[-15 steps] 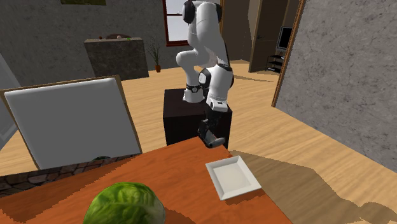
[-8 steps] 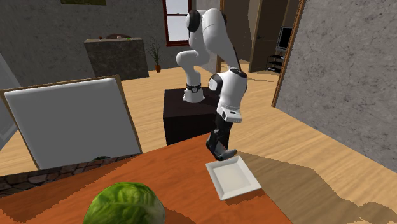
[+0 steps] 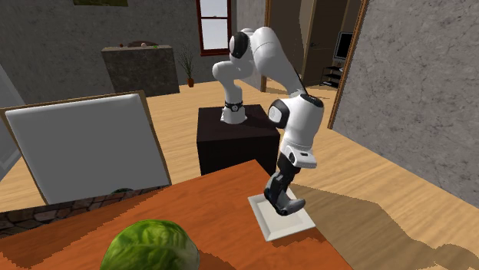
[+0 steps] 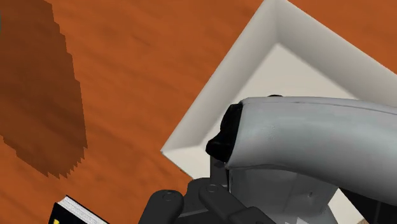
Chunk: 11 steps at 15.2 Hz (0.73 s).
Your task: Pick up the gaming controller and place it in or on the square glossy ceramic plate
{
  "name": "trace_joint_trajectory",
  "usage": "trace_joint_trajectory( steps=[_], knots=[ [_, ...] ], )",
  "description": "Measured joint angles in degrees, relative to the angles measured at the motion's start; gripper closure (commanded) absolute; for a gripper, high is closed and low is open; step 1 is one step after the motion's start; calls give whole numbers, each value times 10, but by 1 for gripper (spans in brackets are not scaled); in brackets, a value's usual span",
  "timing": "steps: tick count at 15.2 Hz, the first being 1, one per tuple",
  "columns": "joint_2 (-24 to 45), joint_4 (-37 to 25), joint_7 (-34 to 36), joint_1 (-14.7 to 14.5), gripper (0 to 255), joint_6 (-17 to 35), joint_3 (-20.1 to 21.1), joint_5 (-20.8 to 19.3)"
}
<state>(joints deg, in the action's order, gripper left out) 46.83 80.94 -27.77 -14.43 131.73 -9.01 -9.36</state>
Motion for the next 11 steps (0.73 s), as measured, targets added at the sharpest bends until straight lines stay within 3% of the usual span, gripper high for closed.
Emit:
trace_joint_trajectory(
  steps=[11],
  knots=[
    [61, -22, 10, 2, 255, 37, 1, 1]
  ],
)
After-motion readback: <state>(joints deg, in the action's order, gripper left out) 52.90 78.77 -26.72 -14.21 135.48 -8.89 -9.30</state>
